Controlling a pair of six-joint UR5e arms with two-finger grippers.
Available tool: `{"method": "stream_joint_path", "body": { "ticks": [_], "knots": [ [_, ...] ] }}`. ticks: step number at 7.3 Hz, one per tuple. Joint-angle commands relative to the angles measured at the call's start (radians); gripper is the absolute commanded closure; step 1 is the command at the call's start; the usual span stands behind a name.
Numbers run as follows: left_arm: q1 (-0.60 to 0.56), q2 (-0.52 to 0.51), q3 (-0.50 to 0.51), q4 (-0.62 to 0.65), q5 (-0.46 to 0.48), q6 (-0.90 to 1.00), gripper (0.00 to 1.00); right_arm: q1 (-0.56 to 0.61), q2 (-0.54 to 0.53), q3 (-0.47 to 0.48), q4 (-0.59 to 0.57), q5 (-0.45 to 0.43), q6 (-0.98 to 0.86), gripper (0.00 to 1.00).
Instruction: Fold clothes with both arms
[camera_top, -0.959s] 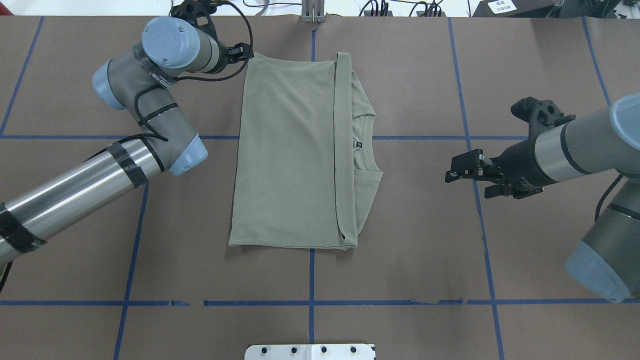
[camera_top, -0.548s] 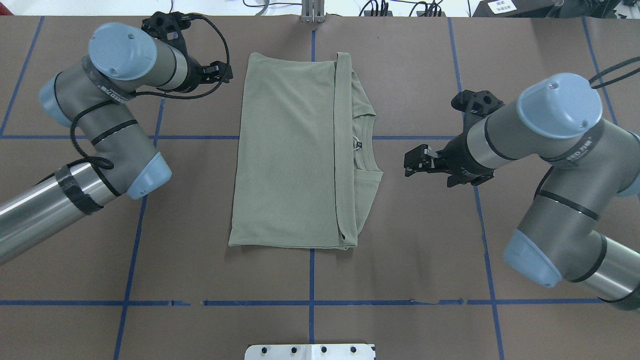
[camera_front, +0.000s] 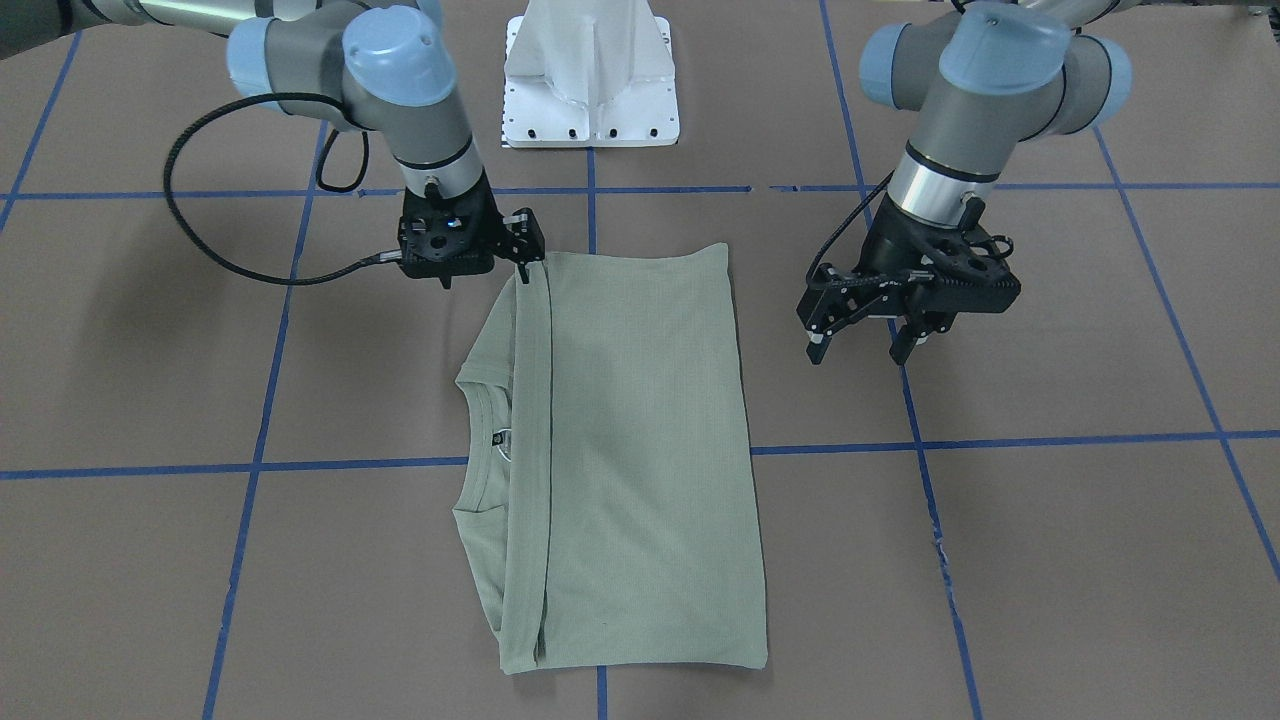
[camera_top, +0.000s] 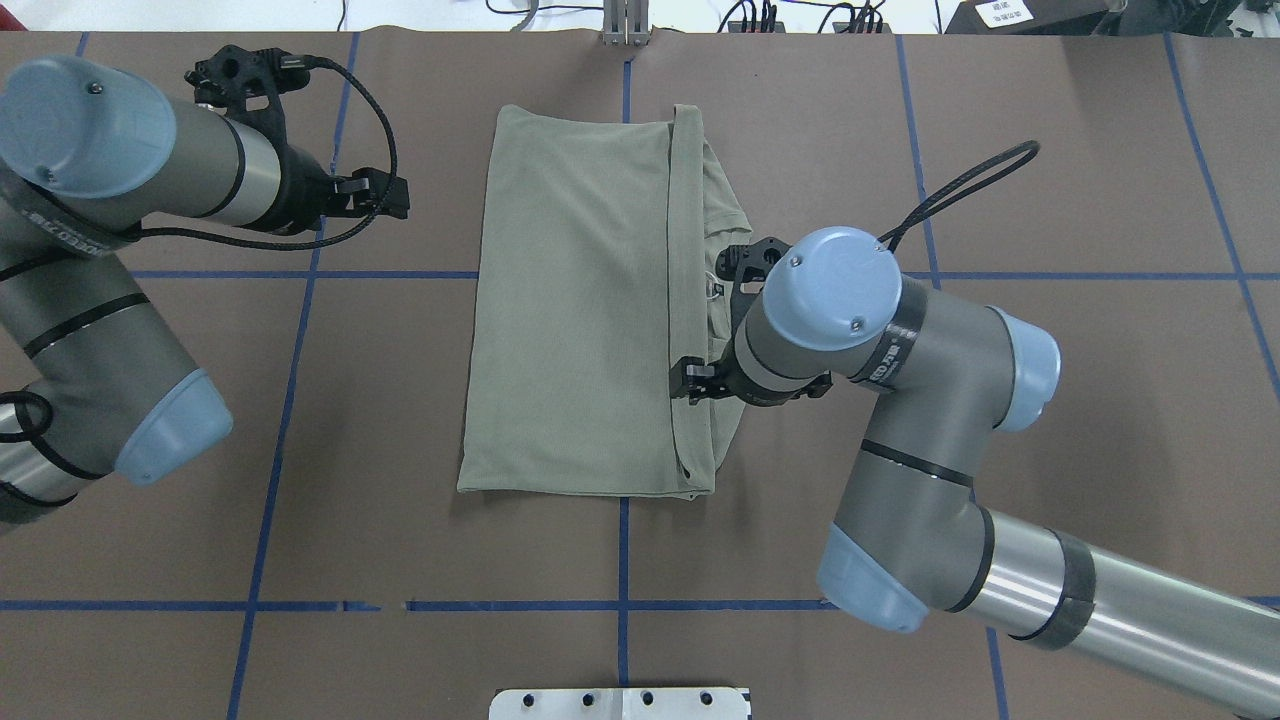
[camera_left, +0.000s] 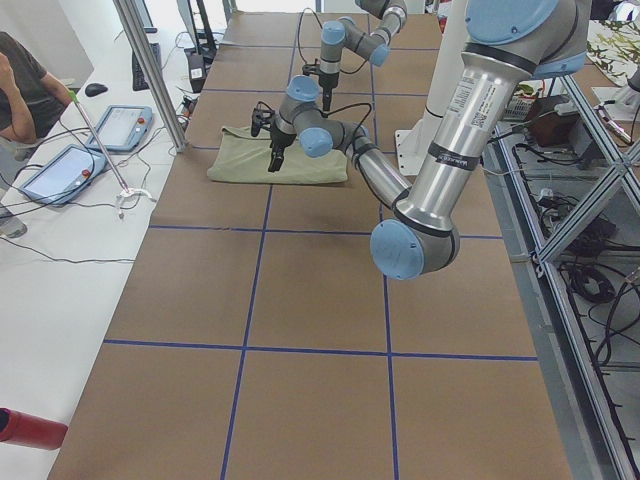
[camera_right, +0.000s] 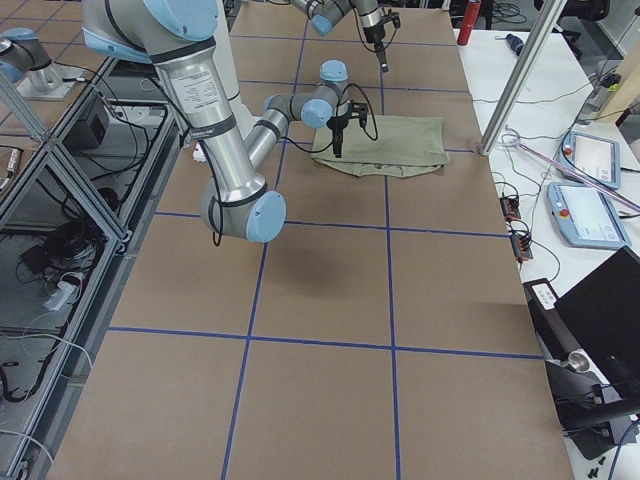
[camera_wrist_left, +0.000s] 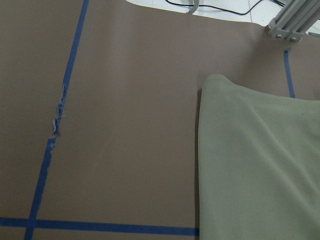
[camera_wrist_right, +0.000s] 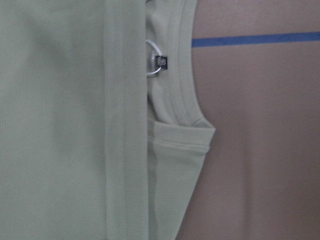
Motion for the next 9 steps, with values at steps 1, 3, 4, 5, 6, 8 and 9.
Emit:
{"method": "stream_joint_path", "body": {
  "ticks": [1,3,4,5,6,8,9],
  "knots": [
    [0.004,0.034,-0.035,0.010,-0.010,-0.003,0.00,-0.077,0.080,-0.079,-0.048,-0.067,-0.041,0.00],
    [0.004,0.043,-0.034,0.009,-0.010,-0.007,0.00,-0.099,0.084,-0.087,-0.073,-0.073,-0.078,0.00],
    [0.010,0.043,-0.034,0.007,-0.015,-0.010,0.00,-0.104,0.082,-0.098,-0.073,-0.080,-0.090,0.00],
    [0.010,0.043,-0.029,0.006,-0.024,-0.010,0.00,-0.104,0.084,-0.110,-0.073,-0.087,-0.122,0.00],
    [0.015,0.043,-0.028,0.004,-0.024,-0.010,0.00,-0.104,0.084,-0.121,-0.073,-0.087,-0.143,0.00],
    [0.021,0.043,-0.020,-0.002,-0.024,-0.010,0.00,-0.104,0.082,-0.121,-0.112,-0.086,-0.163,0.00],
    [0.027,0.043,-0.018,-0.002,-0.024,-0.010,0.00,-0.102,0.081,-0.121,-0.117,-0.086,-0.176,0.00]
  ]
}}
